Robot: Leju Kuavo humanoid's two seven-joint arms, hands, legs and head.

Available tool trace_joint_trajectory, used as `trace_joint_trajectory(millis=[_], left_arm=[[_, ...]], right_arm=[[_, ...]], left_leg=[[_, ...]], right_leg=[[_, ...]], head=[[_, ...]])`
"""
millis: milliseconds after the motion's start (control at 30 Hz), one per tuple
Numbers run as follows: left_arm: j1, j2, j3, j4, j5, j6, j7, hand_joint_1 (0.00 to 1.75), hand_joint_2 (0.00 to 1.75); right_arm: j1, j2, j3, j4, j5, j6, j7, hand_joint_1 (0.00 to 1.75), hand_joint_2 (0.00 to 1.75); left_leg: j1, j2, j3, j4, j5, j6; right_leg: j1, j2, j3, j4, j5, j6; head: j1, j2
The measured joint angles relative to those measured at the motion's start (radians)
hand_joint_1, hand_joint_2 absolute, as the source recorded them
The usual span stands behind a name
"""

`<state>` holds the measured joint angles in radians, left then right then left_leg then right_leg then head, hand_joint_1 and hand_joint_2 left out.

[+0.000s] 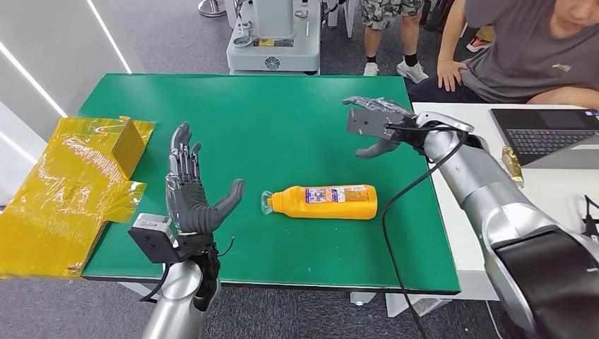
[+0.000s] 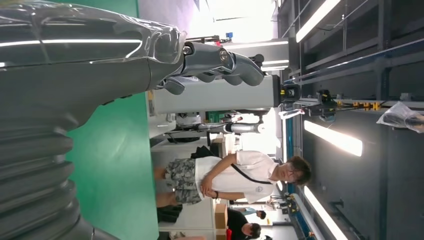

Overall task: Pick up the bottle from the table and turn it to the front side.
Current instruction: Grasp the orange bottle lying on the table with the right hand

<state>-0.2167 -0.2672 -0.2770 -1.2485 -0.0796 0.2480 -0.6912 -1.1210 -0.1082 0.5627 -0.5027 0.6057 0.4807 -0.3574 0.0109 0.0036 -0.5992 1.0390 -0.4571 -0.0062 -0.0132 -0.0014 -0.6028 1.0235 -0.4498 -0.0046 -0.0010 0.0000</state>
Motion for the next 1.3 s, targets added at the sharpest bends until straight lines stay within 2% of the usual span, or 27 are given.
trace_joint_trajectory(millis=[200, 567, 900, 1167, 1200, 1300], left_arm=[[-0.002, 0.000, -0.004, 0.012, 0.004, 0.000, -0.001, 0.00, 1.75], [-0.008, 0.000, -0.006, 0.027, 0.009, 0.010, -0.007, 0.00, 1.75], [-0.012, 0.000, -0.010, 0.036, 0.012, 0.004, -0.009, 0.00, 1.75], [-0.012, 0.000, -0.013, 0.050, 0.012, 0.004, -0.009, 0.00, 1.75], [-0.012, 0.000, -0.013, 0.051, 0.012, 0.004, -0.009, 0.00, 1.75], [-0.011, 0.000, -0.013, 0.052, 0.012, 0.004, -0.009, 0.00, 1.75]], right_arm=[[0.011, 0.028, 0.047, 0.082, 0.000, -0.001, -0.006, 0.00, 1.75], [0.135, 0.087, 0.108, 0.174, -0.004, -0.013, 0.010, 0.00, 1.75], [0.196, 0.093, 0.121, 0.196, -0.013, -0.043, 0.028, 0.00, 1.75], [0.202, 0.093, 0.125, 0.201, -0.016, -0.059, 0.027, 0.02, 1.75], [0.202, 0.093, 0.126, 0.202, -0.016, -0.059, 0.028, 0.40, 1.75], [0.203, 0.093, 0.126, 0.203, -0.017, -0.070, 0.027, 1.69, 1.75]], left_leg=[[0.000, 0.000, 0.000, 0.000, 0.000, 0.000], [0.000, 0.000, 0.000, 0.000, 0.000, 0.000], [0.000, 0.000, 0.000, 0.000, 0.000, 0.000], [0.000, 0.000, 0.000, 0.000, 0.000, 0.000], [0.000, 0.000, 0.000, 0.000, 0.000, 0.000], [0.000, 0.000, 0.000, 0.000, 0.000, 0.000]], right_leg=[[0.000, 0.000, 0.000, 0.000, 0.000, 0.000], [0.000, 0.000, 0.000, 0.000, 0.000, 0.000], [0.000, 0.000, 0.000, 0.000, 0.000, 0.000], [0.000, 0.000, 0.000, 0.000, 0.000, 0.000], [0.000, 0.000, 0.000, 0.000, 0.000, 0.000], [0.000, 0.000, 0.000, 0.000, 0.000, 0.000]], head=[[0.000, 0.000], [0.000, 0.000], [0.000, 0.000], [0.000, 0.000], [0.000, 0.000], [0.000, 0.000]])
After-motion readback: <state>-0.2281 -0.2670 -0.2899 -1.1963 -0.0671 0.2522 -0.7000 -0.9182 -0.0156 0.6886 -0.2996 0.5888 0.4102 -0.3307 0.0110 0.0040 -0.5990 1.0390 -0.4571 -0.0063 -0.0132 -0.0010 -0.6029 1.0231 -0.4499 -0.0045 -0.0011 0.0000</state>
